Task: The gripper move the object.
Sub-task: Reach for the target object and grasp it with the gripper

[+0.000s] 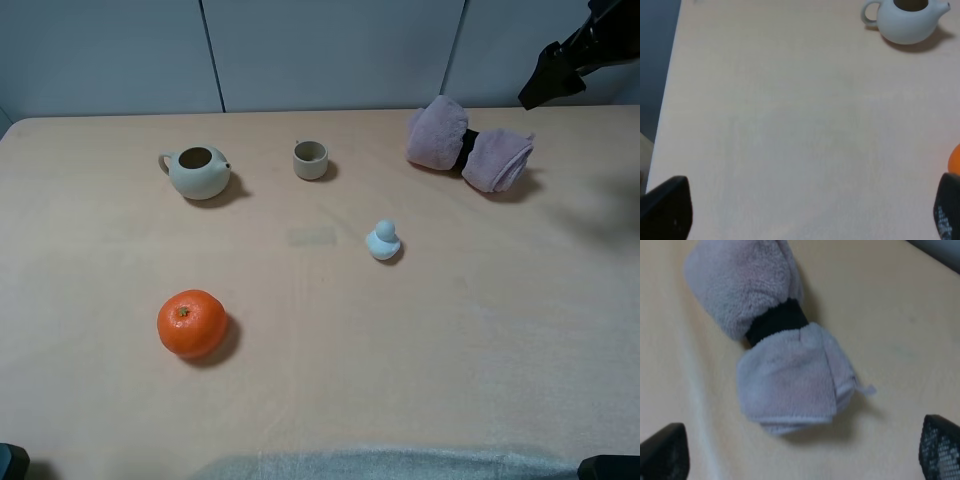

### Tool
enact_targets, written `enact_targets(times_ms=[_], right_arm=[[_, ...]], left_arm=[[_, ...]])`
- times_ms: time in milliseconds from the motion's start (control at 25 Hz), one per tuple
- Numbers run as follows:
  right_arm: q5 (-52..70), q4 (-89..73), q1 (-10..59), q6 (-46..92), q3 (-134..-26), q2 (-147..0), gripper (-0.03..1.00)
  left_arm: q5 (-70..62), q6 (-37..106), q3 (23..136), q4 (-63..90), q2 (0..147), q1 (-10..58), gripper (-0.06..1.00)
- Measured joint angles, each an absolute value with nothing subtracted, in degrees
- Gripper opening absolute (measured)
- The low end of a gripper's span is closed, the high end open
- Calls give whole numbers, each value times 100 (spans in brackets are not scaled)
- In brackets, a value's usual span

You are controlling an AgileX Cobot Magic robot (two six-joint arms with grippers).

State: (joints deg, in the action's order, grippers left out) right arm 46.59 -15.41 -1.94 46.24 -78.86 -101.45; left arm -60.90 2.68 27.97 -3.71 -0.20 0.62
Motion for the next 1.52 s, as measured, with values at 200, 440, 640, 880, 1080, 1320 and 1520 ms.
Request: enact_targets(times_ms=[200, 440, 640, 880, 1080, 1320, 1520], right_arm=[[4646, -1626, -152, 4820, -8025, -10499, 69], [4464, -1561, 92, 4963, -8070, -10775, 69], [4485, -1514, 252, 4980, -8412, -11145, 69], [4648, -1519, 266, 4985, -8891, -11640, 69], [4653, -1519, 266, 5054, -8986, -11805, 69], [4671, -1526, 266, 5152, -9135, -12073, 69], [4671, -1583, 288, 5243, -9316, -12316, 69]], left_arm=[[-6090, 268, 2797, -371, -20, 62, 96], [-6090, 268, 2797, -371, -20, 62, 96], [-6090, 268, 2797, -371, -20, 62, 96], [-6090, 268, 2797, -371, -20, 62, 96], [-6090, 268, 2797, -371, -20, 62, 96], [-6090, 268, 2797, -371, -20, 62, 96], [-6090, 268, 2797, -371, -20, 62, 96]])
